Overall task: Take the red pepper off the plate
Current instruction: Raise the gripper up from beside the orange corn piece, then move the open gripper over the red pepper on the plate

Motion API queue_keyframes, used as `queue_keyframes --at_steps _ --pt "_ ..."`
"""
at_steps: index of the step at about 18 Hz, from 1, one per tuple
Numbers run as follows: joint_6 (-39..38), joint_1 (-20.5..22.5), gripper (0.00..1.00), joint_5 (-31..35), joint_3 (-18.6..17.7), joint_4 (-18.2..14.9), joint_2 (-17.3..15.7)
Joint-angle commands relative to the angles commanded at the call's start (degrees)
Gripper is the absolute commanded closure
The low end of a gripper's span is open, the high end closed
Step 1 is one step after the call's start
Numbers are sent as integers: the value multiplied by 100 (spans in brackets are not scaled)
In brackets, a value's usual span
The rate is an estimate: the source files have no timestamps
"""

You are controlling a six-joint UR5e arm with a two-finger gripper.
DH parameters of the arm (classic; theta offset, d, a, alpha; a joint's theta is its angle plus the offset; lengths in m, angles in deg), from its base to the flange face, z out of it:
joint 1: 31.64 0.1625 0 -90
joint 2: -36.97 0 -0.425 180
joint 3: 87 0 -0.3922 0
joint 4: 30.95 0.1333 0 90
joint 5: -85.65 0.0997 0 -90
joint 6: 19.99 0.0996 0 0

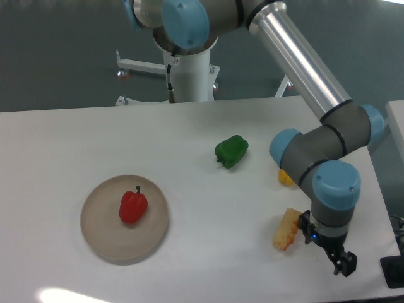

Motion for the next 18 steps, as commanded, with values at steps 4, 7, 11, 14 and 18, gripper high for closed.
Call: queue_keyframes --at_steps 4,7,11,14,18 --pt "-597 -176 0 -184 -440 -395 -598" --pt "-1211 -360 0 -255 -852 -668 -1072" --pt "-2424 -571 0 -553 -1397 -703 -1556" --pt "-3213 -826 0 -842 -1890 -686 -1934" --pt "-4385 -1133 0 -1442 -2320 -651 -2137"
